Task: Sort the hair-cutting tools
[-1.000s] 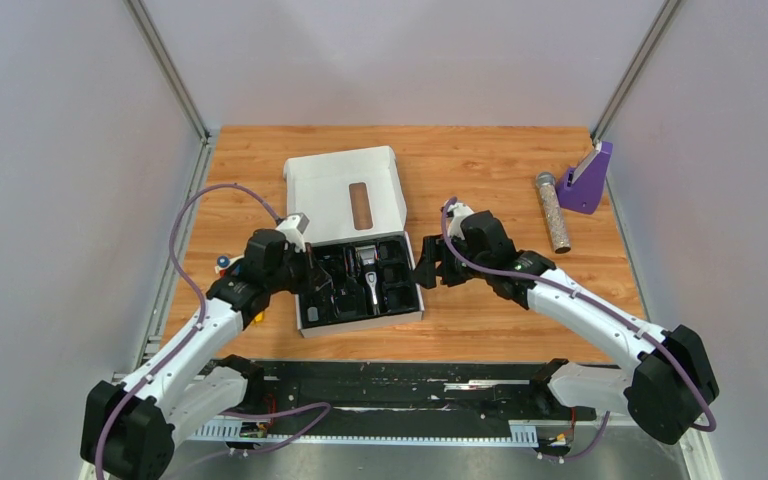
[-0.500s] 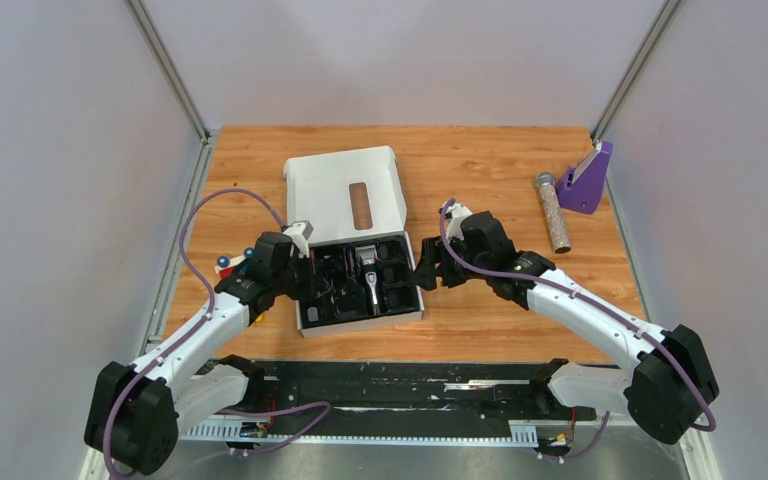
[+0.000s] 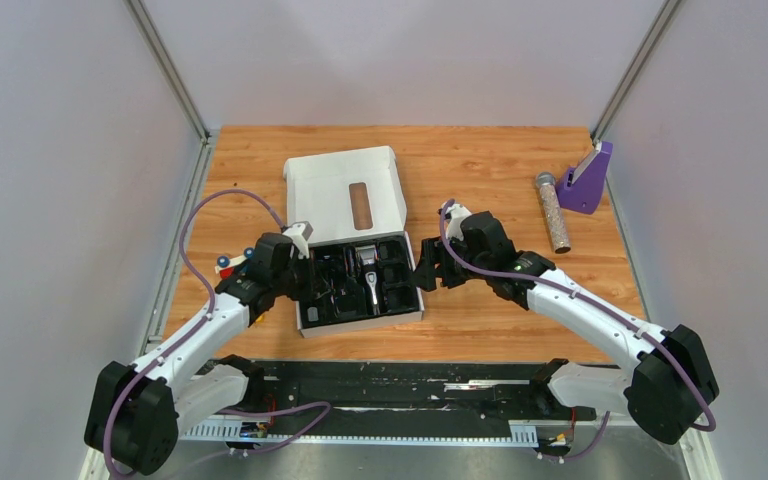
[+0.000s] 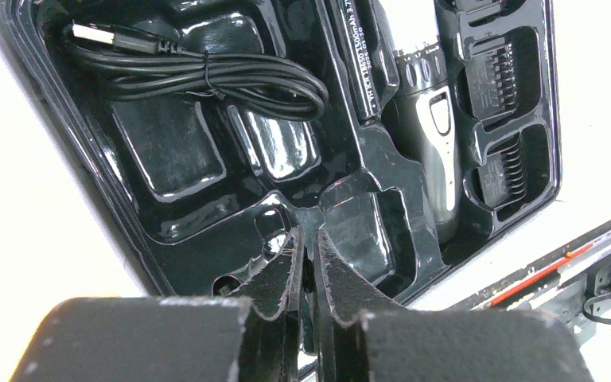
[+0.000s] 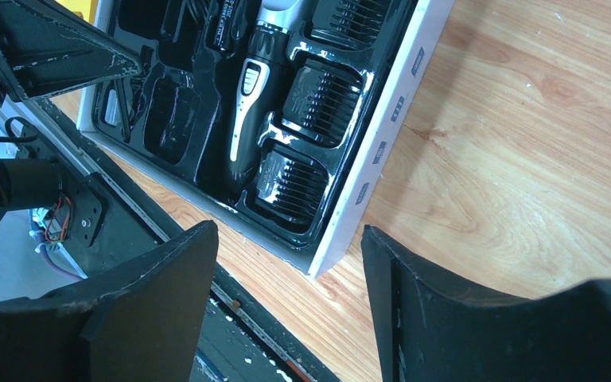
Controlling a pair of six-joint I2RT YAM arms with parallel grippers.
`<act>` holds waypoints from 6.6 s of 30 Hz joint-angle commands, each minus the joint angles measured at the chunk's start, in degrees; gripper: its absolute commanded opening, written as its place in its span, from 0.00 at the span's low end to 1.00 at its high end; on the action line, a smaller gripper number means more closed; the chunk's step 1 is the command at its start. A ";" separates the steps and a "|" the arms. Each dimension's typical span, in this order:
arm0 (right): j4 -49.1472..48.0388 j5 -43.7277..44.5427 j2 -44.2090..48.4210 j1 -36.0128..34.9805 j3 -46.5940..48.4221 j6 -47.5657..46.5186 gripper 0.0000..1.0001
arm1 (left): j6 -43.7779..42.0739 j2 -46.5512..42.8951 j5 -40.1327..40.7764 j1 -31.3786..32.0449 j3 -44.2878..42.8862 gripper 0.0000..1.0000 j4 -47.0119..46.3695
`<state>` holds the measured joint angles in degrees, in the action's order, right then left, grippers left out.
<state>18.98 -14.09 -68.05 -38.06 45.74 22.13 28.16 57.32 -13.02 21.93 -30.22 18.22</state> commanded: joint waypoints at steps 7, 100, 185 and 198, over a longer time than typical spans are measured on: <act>-2.28 -1.38 0.90 0.01 0.75 -1.12 0.68 | 0.23 -0.71 1.13 -0.31 0.51 0.20 -0.62; -1.76 -0.82 1.48 0.01 0.37 -1.19 0.67 | 5.22 8.36 8.31 7.61 -14.47 0.10 20.36; 19.27 26.83 -46.07 22.66 32.38 23.34 0.53 | -10.55 -11.64 34.24 1.18 -16.81 1.00 19.87; 15.59 23.48 -31.72 19.69 21.62 12.64 0.16 | -9.91 -11.56 32.58 -2.28 -16.55 1.00 18.97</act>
<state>36.40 10.39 -105.56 -16.45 68.99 39.46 18.72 45.98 19.53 20.53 -46.68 39.31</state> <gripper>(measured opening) 0.526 0.997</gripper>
